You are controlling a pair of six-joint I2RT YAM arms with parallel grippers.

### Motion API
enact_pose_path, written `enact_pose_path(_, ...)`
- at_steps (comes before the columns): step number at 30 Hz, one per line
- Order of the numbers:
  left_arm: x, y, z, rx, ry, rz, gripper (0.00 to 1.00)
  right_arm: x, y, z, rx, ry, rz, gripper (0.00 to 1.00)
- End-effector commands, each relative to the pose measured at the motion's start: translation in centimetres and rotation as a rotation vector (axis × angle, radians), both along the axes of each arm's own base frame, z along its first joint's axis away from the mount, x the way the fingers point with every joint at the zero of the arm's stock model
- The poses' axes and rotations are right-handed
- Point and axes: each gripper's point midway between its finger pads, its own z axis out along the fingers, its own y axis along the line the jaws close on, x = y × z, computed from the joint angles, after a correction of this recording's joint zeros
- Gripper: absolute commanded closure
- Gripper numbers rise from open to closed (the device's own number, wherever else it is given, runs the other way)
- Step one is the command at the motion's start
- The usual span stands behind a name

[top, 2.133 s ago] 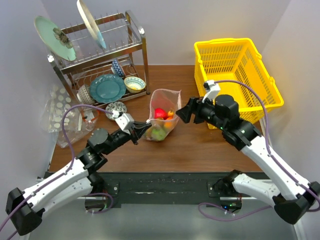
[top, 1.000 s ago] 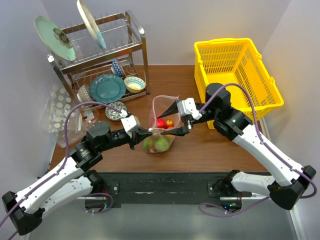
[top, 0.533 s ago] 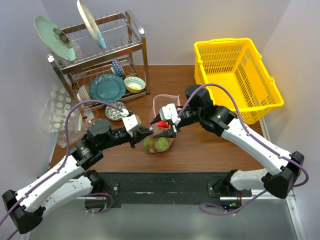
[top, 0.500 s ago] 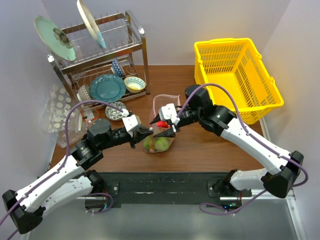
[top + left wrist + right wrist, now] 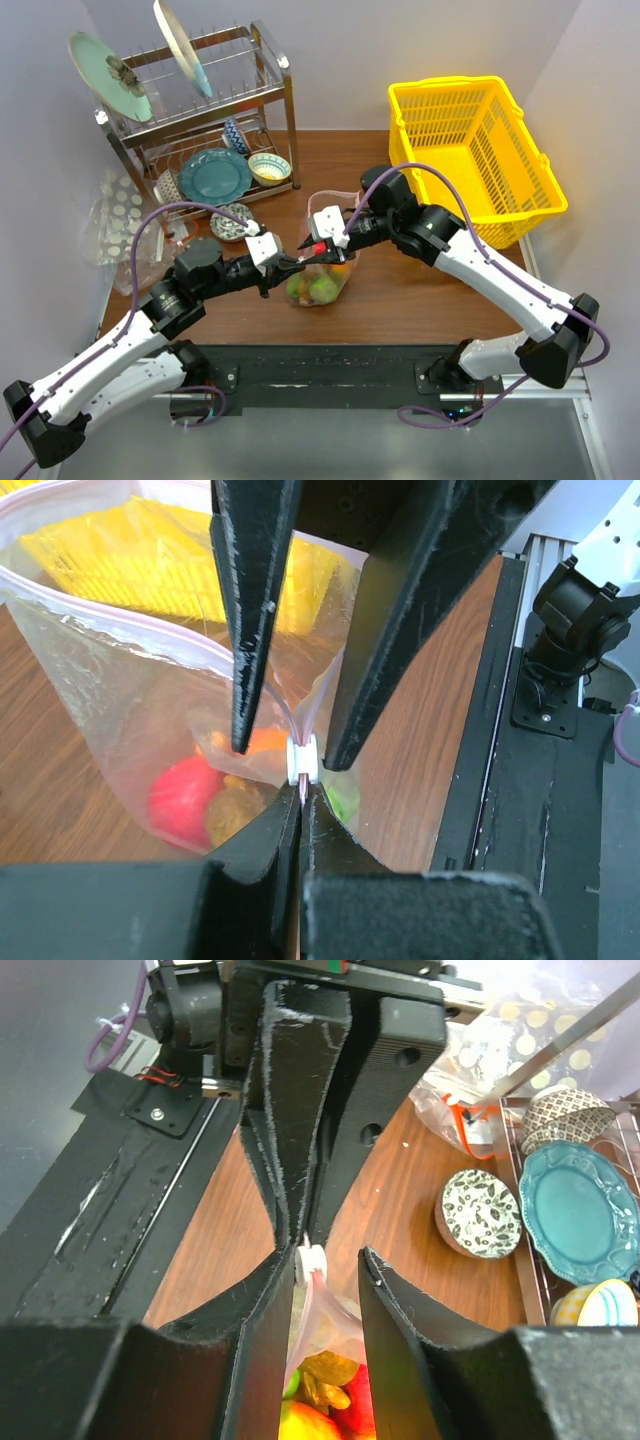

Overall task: Place the food in the zip-top bag and seal the zipper
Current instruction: Zip the zipper food storage bag at the center of the board.

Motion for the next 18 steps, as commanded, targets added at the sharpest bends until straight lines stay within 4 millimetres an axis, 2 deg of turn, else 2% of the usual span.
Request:
enact_pose_path(1, 0.1, 0.3, 3.7, -0.045, -0.094, 0.007, 1.0, -0.6, -0.1, 0.6, 0.001, -0.021, 0.036, 0.64)
enact_pose_path(6, 0.2, 0.5, 4.3, -0.04, -0.107, 0.02, 1.0, -0.8, -0.1, 0.2, -0.011, -0.011, 0.041, 0.66)
enact_pose_path(7, 0.2, 0.5, 4.3, -0.04, -0.107, 0.02, 1.0, -0.7, 0.0, 0.1, -0.013, -0.011, 0.04, 0.7)
enact_pose_path(9, 0.3, 0.5, 4.4, -0.042, -0.11, 0.023, 1.0, -0.8, -0.1, 0.1, -0.02, -0.006, 0.041, 0.86)
enact_pose_path(10, 0.3, 0.6, 4.3, -0.039, -0.108, 0.027, 1.0, -0.8, 0.0, 0.1, -0.022, -0.013, 0.046, 1.0)
enact_pose_path(16, 0.7, 1.6, 5.2, -0.053, -0.127, 0.086, 1.0, -0.7, -0.4, 0.7, -0.026, -0.034, 0.027, 1.0)
enact_pose_path(18, 1.3, 2.4, 5.1, -0.043, -0.124, 0.145, 1.0, 0.1, -0.6, 0.8, -0.026, -0.054, -0.018, 1.0)
